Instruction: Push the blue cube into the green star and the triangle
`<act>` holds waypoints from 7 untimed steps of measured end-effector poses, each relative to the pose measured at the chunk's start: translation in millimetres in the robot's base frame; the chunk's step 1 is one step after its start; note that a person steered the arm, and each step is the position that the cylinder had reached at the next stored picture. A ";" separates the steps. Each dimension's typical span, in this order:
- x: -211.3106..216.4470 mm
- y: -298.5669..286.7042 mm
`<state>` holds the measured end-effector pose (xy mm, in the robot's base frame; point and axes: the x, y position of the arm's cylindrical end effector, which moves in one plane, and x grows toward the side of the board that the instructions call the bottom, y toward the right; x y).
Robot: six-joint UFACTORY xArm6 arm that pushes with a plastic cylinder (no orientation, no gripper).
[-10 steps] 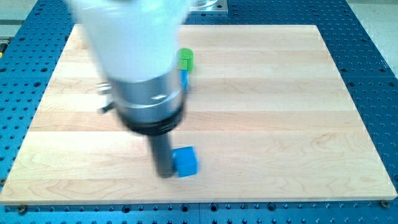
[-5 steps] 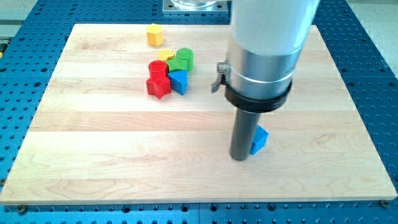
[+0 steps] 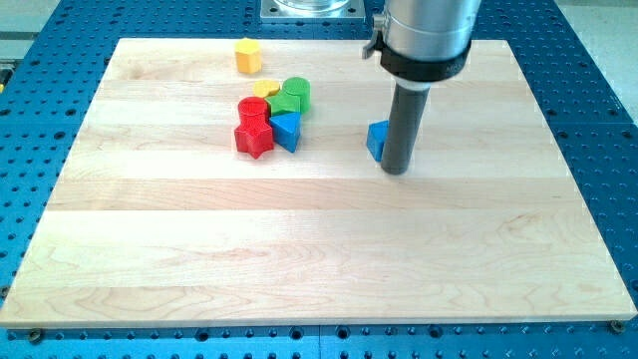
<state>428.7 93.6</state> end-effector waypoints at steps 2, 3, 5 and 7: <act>-25.4 38.6; -48.2 59.6; -48.2 -4.9; -48.3 -46.4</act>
<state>380.4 47.1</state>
